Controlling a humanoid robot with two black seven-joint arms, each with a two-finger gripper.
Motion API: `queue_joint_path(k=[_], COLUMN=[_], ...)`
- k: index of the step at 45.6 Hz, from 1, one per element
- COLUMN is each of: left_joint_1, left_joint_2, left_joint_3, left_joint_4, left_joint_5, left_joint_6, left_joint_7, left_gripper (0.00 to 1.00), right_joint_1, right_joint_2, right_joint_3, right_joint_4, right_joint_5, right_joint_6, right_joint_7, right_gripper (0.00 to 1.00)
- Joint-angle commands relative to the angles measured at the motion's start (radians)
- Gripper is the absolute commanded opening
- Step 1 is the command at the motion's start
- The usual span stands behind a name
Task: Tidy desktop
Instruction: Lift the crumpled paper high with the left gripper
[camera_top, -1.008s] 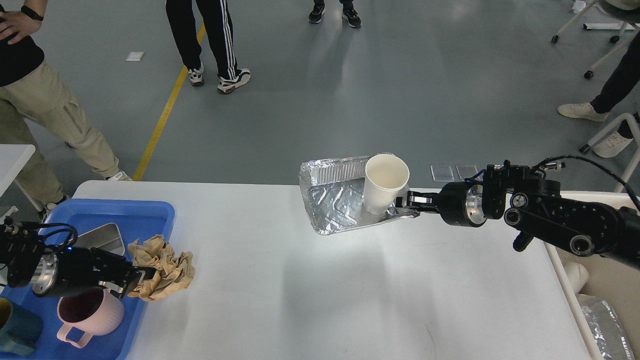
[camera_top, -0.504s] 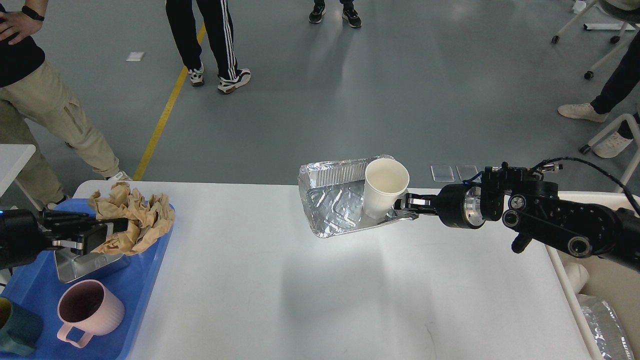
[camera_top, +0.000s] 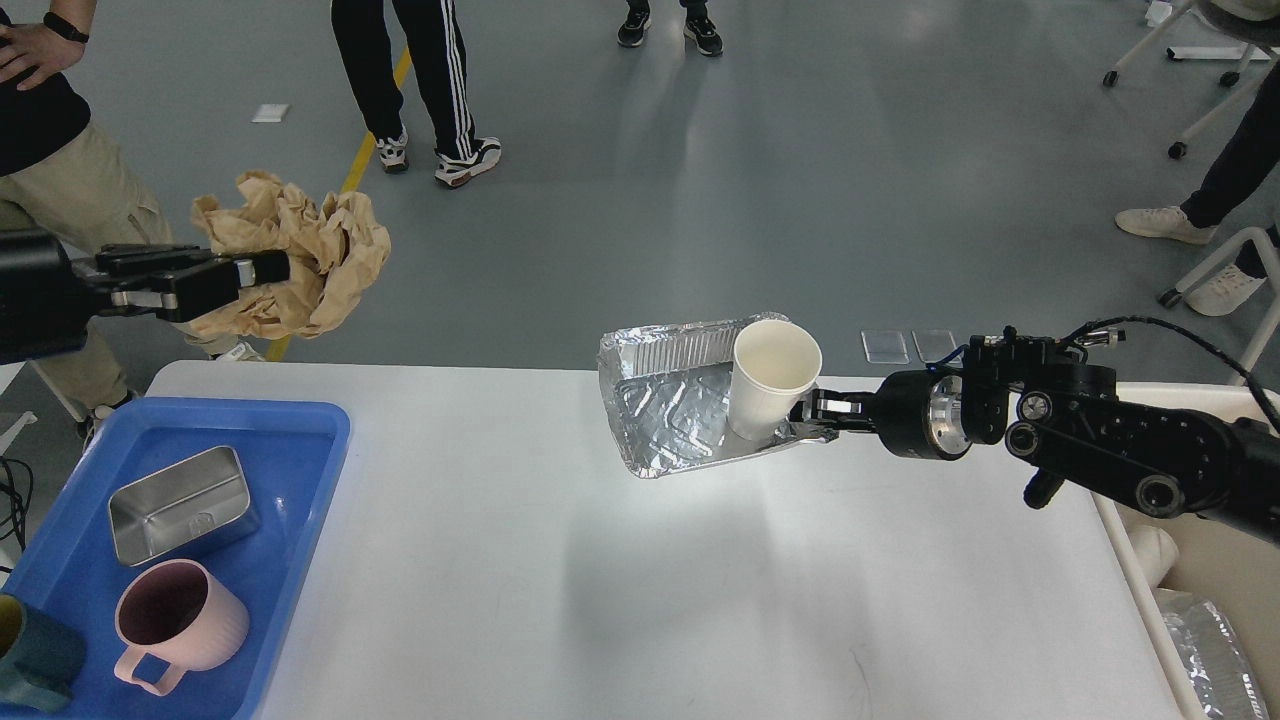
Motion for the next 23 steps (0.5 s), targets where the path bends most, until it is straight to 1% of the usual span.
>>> queue_joint_path(k=[1,12,18,23], left_joint_1=[-0.061,-0.174,-0.177,-0.182], left_joint_2=[-0.074,-0.261,-0.354,-0.420], left_joint_3=[-0.039,-0.031,-0.030,-0.030], left_joint_4=[0.011,0.057,0.095,0.129], left_joint_5=[0.002,0.085,0.199,0.255], left_joint_6=[-0.069,-0.166,-0.210,-0.230], left_joint_7=[0.030,0.044,0.053,0.055], left_gripper=[0.05,0.05,0.05,0.05], right_joint_1=[0.001,0.003,0.004,0.004], right_joint_2=[0.001,0.001,-0.003,-0.005], right_joint_3=[0.002,0.005,0.008,0.009], right_joint_4=[0.000,0.002,0.003,0.005], right_joint_5=[0.000,0.000,0.000,0.000], right_joint_6=[0.000,0.000,0.000,0.000], right_joint_7=[0.000,0.000,0.000,0.000], right_gripper=[0.00,0.00,0.00,0.00])
